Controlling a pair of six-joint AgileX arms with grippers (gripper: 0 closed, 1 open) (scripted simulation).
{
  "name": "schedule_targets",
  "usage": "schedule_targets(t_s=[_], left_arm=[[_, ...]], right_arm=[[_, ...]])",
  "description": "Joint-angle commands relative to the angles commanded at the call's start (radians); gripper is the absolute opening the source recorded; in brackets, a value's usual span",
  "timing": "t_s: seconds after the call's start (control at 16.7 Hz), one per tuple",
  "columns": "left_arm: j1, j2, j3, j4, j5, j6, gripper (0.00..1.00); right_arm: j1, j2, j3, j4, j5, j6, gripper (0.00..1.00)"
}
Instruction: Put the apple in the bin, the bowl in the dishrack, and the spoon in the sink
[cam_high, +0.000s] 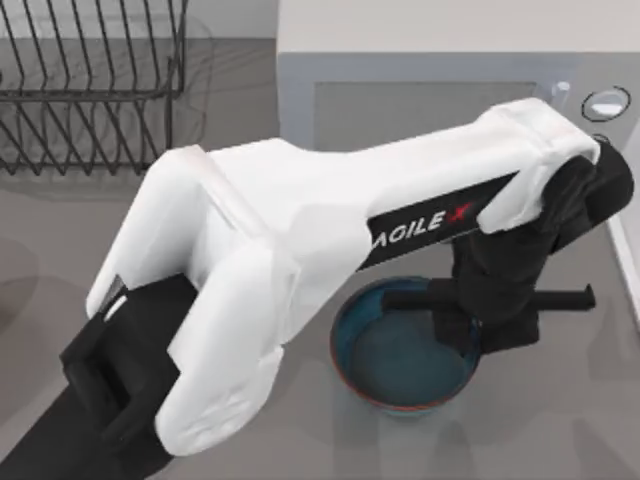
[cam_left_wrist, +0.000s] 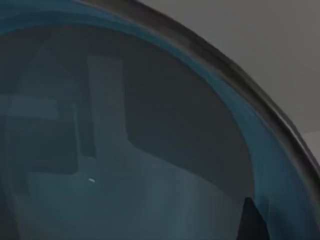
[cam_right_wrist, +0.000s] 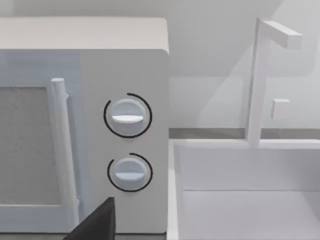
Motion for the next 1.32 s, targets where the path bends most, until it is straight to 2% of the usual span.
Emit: schedule_targets(t_s=[0.42,0.6,1.02,1.32], left_arm=[[-0.003,0.072,0.426,-0.325,0.001,-0.002,0.00],[-0.002,0.091,0.525,-0.420,0.003,0.003,0.00],[0.008,0.079,0.528,-0.427,0.002,0.009,0.00],[0.157,-0.131,0.320,-0.296,-0.007,0.087,0.00]], right_arm=[[0.000,0.000,0.000,0.000,0.000,0.000,1.00],[0.000,0.000,0.000,0.000,0.000,0.000,1.00],[0.000,0.000,0.000,0.000,0.000,0.000,1.00],[0.000,0.000,0.000,0.000,0.000,0.000,1.00]])
